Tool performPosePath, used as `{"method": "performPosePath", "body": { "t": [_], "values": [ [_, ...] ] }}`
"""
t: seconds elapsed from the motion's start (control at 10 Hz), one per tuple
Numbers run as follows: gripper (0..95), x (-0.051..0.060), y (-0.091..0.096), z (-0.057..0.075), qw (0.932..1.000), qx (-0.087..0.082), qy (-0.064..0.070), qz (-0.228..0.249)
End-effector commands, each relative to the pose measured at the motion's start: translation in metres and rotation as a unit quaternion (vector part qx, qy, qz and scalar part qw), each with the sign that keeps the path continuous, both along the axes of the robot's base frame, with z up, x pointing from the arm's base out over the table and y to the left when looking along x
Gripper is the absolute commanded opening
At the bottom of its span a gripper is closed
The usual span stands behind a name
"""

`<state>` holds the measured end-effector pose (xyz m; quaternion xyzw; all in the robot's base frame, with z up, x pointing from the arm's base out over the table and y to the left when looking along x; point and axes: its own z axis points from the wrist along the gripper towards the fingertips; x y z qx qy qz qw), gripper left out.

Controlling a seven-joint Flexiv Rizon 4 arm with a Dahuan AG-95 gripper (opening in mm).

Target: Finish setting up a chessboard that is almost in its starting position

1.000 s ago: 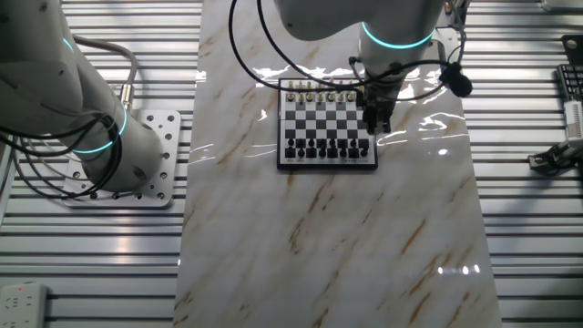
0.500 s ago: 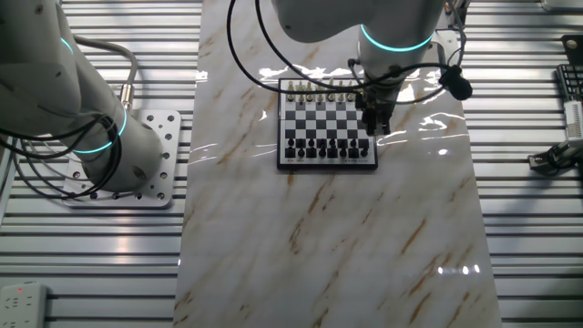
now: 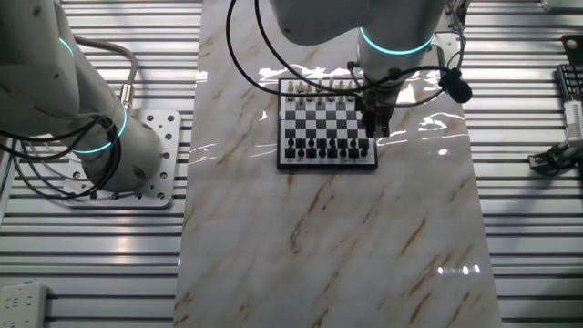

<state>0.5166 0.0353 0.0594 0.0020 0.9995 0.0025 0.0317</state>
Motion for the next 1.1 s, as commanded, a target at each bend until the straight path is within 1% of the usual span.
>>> {"method": "performPosePath", "body": {
  "t": [0.1, 0.6, 1.1],
  "values": [
    [0.0, -0.0011, -0.001, -0.0005, 1.0, 0.0, -0.002, 0.0],
    [0.0, -0.0032, -0.0016, -0.006, 1.0, 0.0, -0.005, 0.001],
    [0.0, -0.0038, -0.002, -0.0074, 1.0, 0.0, -0.004, 0.001]
  ]
}}
